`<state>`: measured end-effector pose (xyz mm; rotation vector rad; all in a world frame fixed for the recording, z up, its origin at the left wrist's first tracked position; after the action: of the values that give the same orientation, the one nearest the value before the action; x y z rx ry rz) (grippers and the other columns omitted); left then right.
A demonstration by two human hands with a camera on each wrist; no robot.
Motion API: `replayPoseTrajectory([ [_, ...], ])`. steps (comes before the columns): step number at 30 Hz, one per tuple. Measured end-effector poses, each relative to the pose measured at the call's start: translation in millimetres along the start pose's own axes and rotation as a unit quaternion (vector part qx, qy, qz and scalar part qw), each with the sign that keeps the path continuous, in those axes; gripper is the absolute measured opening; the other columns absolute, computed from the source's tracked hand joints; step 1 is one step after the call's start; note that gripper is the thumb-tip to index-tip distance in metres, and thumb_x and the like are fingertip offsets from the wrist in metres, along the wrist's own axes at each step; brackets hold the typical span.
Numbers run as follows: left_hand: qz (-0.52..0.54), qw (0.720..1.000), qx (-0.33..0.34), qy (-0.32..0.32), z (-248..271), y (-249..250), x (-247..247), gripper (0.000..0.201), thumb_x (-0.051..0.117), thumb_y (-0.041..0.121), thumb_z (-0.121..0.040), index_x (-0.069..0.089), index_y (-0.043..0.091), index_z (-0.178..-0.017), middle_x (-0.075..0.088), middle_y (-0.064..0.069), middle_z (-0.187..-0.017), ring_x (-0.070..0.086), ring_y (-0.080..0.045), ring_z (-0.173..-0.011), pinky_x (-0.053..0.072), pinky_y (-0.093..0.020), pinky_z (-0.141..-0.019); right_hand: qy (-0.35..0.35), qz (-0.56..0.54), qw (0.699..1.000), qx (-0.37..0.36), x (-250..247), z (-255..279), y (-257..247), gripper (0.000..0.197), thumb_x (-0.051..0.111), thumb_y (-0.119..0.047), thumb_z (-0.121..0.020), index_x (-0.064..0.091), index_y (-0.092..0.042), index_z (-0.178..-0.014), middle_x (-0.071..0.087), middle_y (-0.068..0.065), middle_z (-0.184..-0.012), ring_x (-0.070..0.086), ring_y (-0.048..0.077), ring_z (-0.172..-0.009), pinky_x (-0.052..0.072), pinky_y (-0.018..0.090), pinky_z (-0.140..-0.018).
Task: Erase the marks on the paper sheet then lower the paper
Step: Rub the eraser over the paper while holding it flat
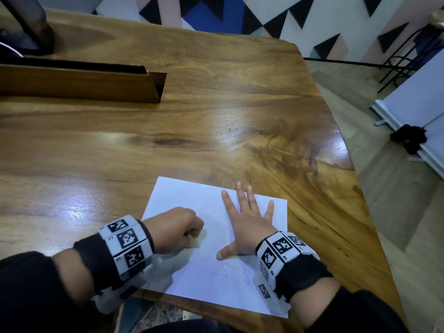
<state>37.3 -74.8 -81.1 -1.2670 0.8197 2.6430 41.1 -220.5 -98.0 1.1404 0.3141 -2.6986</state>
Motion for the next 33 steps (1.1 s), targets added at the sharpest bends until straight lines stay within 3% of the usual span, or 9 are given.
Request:
replayPoseTrajectory([
  [3, -0.004, 0.999, -0.014, 0.050, -17, 1, -22, 0.008, 0.060, 0.014, -0.077, 0.056, 0.019, -0.073, 0.050, 0.000, -0.080, 0.046, -0.018, -0.077, 0.032, -0.025, -0.063, 0.000, 0.005, 1.000, 0.002, 0, 0, 0, 0.138, 0.072, -0.069, -0.063, -0.034, -0.030, -0.143, -0.050, 0.003, -0.144, -0.042, 0.026, -0.136, -0.012, 0.068, -0.106],
  [7, 0.016, 0.987, -0.030, 0.156, -26, -1, -36, 0.014, 0.057, 0.012, -0.080, 0.047, 0.019, -0.074, 0.041, 0.002, -0.076, 0.042, -0.020, -0.076, 0.029, -0.025, -0.065, 0.001, 0.002, 1.000, 0.001, -1, 0, -1, 0.138, 0.072, -0.068, -0.063, -0.034, -0.031, -0.143, -0.050, 0.003, -0.144, -0.042, 0.026, -0.136, -0.012, 0.068, -0.106],
  [13, 0.008, 0.999, 0.014, -0.031, 3, 5, 0, 0.009, 0.062, 0.017, -0.078, 0.058, 0.018, -0.070, 0.055, -0.003, -0.084, 0.049, -0.017, -0.077, 0.038, -0.025, -0.064, 0.004, 0.001, 1.000, 0.000, -1, -1, -1, 0.139, 0.073, -0.069, -0.062, -0.033, -0.030, -0.143, -0.049, 0.004, -0.145, -0.040, 0.027, -0.136, -0.012, 0.068, -0.106],
  [15, 0.006, 1.000, -0.003, -0.007, -6, 5, -13, 0.007, 0.063, 0.015, -0.075, 0.064, 0.014, -0.082, 0.061, -0.004, -0.084, 0.051, -0.016, -0.077, 0.038, -0.022, -0.061, 0.005, 0.001, 1.000, -0.001, -1, -1, -1, 0.139, 0.073, -0.069, -0.062, -0.033, -0.030, -0.143, -0.049, 0.004, -0.145, -0.040, 0.027, -0.136, -0.012, 0.068, -0.106],
  [18, 0.030, 0.991, -0.044, 0.120, -33, 4, -44, 0.015, 0.063, 0.014, -0.076, 0.064, 0.010, -0.090, 0.058, 0.001, -0.074, 0.050, -0.019, -0.075, 0.031, -0.018, -0.053, 0.004, -0.002, 1.000, -0.001, 0, -1, 0, 0.139, 0.073, -0.068, -0.062, -0.033, -0.031, -0.143, -0.049, 0.004, -0.145, -0.040, 0.027, -0.136, -0.012, 0.069, -0.106],
  [23, 0.035, 0.981, -0.055, 0.181, -53, 8, -50, 0.013, 0.061, 0.010, -0.079, 0.060, 0.003, -0.090, 0.051, -0.009, -0.088, 0.055, -0.030, -0.088, 0.031, -0.026, -0.065, 0.006, -0.003, 1.000, -0.003, 0, 0, 0, 0.138, 0.073, -0.068, -0.062, -0.033, -0.031, -0.142, -0.049, 0.003, -0.145, -0.040, 0.027, -0.137, -0.011, 0.069, -0.107],
  [26, 0.030, 0.990, -0.003, 0.140, -37, 17, -34, 0.007, 0.059, 0.010, -0.079, 0.059, 0.004, -0.082, 0.049, -0.006, -0.083, 0.047, -0.022, -0.076, 0.027, -0.026, -0.062, 0.010, -0.003, 1.000, -0.003, 0, -1, 0, 0.138, 0.073, -0.068, -0.062, -0.034, -0.032, -0.142, -0.049, 0.003, -0.145, -0.039, 0.027, -0.137, -0.011, 0.069, -0.107],
  [30, -0.016, 0.999, 0.030, -0.016, -17, 23, -4, 0.006, 0.061, 0.017, -0.077, 0.059, 0.011, -0.078, 0.061, -0.010, -0.090, 0.051, -0.020, -0.077, 0.039, -0.027, -0.066, 0.006, -0.005, 1.000, -0.001, 0, -1, 0, 0.138, 0.072, -0.069, -0.062, -0.033, -0.030, -0.143, -0.049, 0.003, -0.145, -0.040, 0.027, -0.137, -0.012, 0.068, -0.107],
  [33, -0.002, 0.998, 0.005, 0.065, -21, 16, -15, 0.005, 0.059, 0.017, -0.081, 0.056, 0.015, -0.078, 0.051, -0.005, -0.084, 0.048, -0.020, -0.078, 0.037, -0.028, -0.069, 0.006, -0.005, 1.000, -0.001, 0, -1, 0, 0.138, 0.073, -0.069, -0.062, -0.033, -0.031, -0.143, -0.049, 0.003, -0.145, -0.040, 0.027, -0.137, -0.012, 0.068, -0.107],
])
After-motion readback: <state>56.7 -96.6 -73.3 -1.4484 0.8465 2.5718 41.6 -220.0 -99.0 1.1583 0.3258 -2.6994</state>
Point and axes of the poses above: each hand's wrist, its own z-axis away from the middle knuckle, its own x-axis out of the palm, y = z × x, the point moved 5 cm from there along -z, towards the middle knuckle
